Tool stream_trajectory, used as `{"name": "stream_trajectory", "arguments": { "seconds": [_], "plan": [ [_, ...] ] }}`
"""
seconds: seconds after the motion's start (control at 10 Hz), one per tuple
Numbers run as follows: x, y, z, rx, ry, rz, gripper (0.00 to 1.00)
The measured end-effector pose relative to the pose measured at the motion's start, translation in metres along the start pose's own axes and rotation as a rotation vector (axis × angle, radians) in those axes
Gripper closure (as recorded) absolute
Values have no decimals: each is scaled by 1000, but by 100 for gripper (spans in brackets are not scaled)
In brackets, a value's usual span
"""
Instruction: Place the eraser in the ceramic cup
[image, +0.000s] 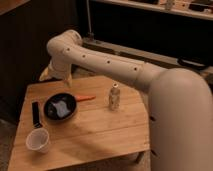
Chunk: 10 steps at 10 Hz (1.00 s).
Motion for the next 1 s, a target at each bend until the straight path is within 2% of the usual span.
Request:
{"name": "stream_trajectory", "arguments": {
  "seconds": [0.2, 0.3, 0.5, 0.7, 0.9, 1.0],
  "plan": [
    [17, -31, 11, -6, -2, -61, 20],
    [25, -53, 18, -7, -13, -121, 20],
    [31, -80, 27, -15, -25, -232, 20],
    [15, -113, 46, -26, -66, -359, 20],
    [4, -120, 69, -47, -101, -409, 20],
    [-6, -124, 89, -63, -128, -432, 20]
  ]
}}
